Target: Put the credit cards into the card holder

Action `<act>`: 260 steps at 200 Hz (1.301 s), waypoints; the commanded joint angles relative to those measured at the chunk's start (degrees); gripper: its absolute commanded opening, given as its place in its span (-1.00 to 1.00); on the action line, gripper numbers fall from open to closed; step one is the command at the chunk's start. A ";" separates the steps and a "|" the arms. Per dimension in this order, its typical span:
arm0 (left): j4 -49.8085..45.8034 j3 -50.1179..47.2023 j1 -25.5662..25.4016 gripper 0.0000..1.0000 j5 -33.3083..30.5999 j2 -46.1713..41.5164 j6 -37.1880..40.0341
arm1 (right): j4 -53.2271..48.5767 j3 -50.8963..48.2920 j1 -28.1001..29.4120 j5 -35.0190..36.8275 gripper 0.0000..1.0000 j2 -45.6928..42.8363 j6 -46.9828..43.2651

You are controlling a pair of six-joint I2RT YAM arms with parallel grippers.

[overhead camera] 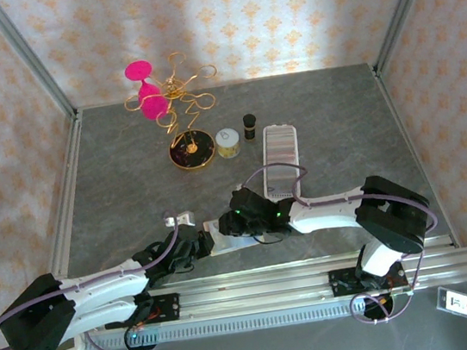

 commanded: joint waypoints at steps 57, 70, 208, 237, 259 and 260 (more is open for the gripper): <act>-1.40 -2.19 0.28 -0.69 -1.30 -2.44 -1.09 | 6.26 0.40 0.82 -2.97 -0.17 1.44 1.91; -0.60 -2.61 0.28 -0.69 -1.36 -2.69 -1.26 | 6.94 0.48 0.92 -3.37 -0.17 1.98 2.07; -1.56 -1.93 0.45 -0.69 -0.31 -1.79 -0.38 | -13.72 -2.39 1.18 13.90 0.07 -3.72 -0.43; -1.63 -1.93 0.45 -0.69 -0.30 -1.96 -0.45 | -11.79 -2.10 1.17 11.40 0.07 -1.39 -0.57; -1.62 -2.07 0.45 -0.69 -0.31 -2.05 -0.43 | -11.13 -1.65 1.18 10.27 0.07 -0.32 -0.74; -1.58 -2.07 0.45 -0.69 -0.31 -2.05 -0.45 | -11.16 -1.63 1.19 10.26 0.07 -0.27 -0.74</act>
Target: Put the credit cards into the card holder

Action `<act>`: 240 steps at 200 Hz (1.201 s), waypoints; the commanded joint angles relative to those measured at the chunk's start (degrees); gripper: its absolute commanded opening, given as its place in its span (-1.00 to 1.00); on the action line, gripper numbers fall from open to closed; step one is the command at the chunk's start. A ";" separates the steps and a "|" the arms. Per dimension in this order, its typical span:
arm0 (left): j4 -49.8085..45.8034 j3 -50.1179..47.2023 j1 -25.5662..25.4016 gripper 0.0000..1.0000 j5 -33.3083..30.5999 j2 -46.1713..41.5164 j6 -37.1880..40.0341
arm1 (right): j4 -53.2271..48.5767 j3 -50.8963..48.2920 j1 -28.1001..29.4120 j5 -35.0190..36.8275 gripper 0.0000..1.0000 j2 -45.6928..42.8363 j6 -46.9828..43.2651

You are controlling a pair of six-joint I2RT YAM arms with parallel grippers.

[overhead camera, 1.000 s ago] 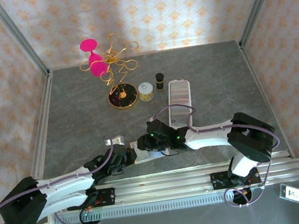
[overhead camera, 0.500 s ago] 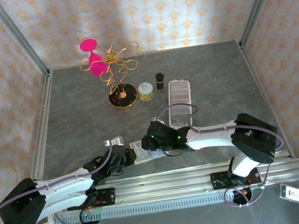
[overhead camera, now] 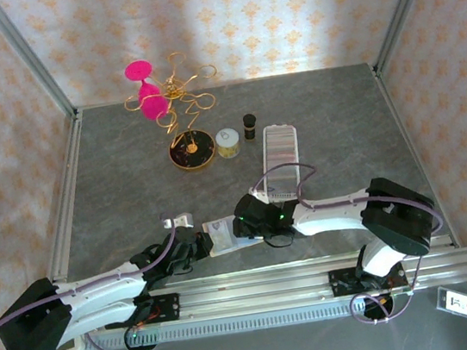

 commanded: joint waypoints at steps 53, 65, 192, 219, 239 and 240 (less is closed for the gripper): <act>-1.50 -0.73 0.45 -0.69 -0.38 0.38 0.28 | 0.04 0.81 0.49 -2.09 0.08 2.69 -0.64; -1.39 -0.80 0.45 -0.69 -0.31 0.54 0.32 | 0.72 1.24 0.80 -2.59 0.08 2.37 -0.62; -1.13 -1.24 0.45 -0.69 -0.50 0.46 -0.13 | 7.53 2.85 0.99 -7.90 0.17 2.20 1.01; -1.21 -1.24 0.45 -0.70 -0.64 0.38 -0.12 | 9.52 2.59 0.99 -8.87 0.18 2.13 1.78; -1.21 -1.33 0.43 -0.70 -0.60 0.33 -0.24 | 11.07 2.36 0.97 -9.50 0.20 2.18 2.24; -1.17 -1.33 0.44 -0.70 -0.60 0.31 -0.22 | 11.07 2.34 0.98 -9.50 0.20 2.22 2.24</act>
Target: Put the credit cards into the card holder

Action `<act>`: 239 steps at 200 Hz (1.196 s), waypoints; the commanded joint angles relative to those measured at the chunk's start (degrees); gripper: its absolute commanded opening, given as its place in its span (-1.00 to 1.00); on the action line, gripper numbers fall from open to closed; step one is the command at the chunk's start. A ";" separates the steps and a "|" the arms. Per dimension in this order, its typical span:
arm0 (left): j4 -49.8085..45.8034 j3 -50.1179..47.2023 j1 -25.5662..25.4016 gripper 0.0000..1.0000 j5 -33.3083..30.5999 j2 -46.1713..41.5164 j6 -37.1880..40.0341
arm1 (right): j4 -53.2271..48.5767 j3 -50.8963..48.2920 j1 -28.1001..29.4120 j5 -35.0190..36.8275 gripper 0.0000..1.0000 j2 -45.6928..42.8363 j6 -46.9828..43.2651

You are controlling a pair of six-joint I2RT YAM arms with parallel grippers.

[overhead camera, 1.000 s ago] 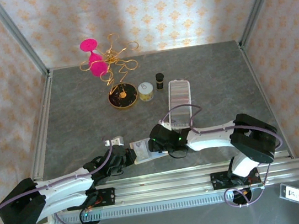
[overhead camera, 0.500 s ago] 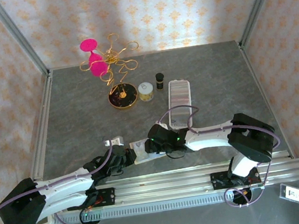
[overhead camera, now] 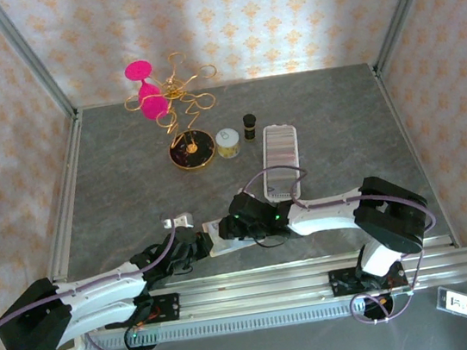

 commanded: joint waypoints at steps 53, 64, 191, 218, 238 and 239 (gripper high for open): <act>-1.23 -1.17 0.45 -0.71 -0.83 0.20 -0.18 | 5.44 0.88 0.49 -2.27 0.21 0.55 1.85; -1.14 -1.28 0.45 -0.71 -0.97 0.11 -0.14 | 5.70 0.97 0.49 -2.39 0.21 0.86 1.95; -3.64 -2.68 0.52 -0.47 -2.54 -8.89 -0.15 | 13.70 -0.79 0.54 -4.13 0.19 1.88 5.17; -6.84 -3.04 0.48 -0.58 -4.22 -12.51 -0.40 | 14.41 -0.77 0.51 -4.31 0.19 2.36 5.35; -9.57 -3.04 0.54 -0.67 -6.16 -14.99 -1.14 | 15.42 -0.78 0.57 -4.84 0.19 2.79 5.63; -9.76 -3.04 0.50 -0.67 -6.31 -15.04 -1.16 | 15.49 -0.79 0.53 -4.89 0.19 2.80 5.63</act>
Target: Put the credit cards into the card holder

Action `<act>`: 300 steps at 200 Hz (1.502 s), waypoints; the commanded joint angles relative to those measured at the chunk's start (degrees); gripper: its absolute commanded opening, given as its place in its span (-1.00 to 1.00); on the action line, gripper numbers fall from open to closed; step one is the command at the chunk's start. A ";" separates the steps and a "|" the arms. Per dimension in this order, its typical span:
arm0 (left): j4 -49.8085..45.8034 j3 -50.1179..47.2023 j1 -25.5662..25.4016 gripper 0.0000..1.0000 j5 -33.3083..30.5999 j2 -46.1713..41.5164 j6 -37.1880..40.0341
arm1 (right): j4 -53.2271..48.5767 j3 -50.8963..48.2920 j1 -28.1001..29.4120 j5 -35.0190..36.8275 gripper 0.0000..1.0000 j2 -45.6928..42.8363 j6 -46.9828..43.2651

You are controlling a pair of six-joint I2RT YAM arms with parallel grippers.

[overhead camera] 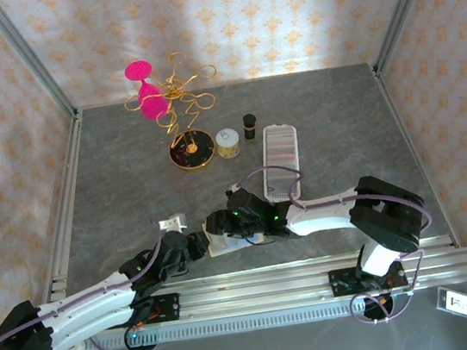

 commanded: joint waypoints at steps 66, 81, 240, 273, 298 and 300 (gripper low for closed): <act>-20.78 3.08 0.89 -0.80 -16.13 -9.49 -4.86 | 7.92 1.31 0.92 -2.62 0.18 4.79 2.06; -22.70 3.40 0.96 -0.75 -17.84 -12.52 -5.52 | 9.35 2.26 1.10 -3.46 0.18 6.09 2.18; -13.08 5.98 1.18 0.05 -8.37 -8.87 -0.20 | -9.10 6.80 -12.41 15.18 0.18 -21.78 -45.86; -5.64 6.05 1.15 0.04 -1.54 -2.57 2.38 | -11.13 0.04 -15.55 12.23 0.18 -33.11 -85.24; -2.78 6.22 1.16 -0.05 2.08 0.98 4.02 | -28.53 3.24 -20.39 12.83 0.24 -31.09 -101.18; -2.49 6.26 1.20 -0.05 2.44 1.22 4.18 | -30.24 3.87 -21.06 12.37 0.24 -30.38 -101.96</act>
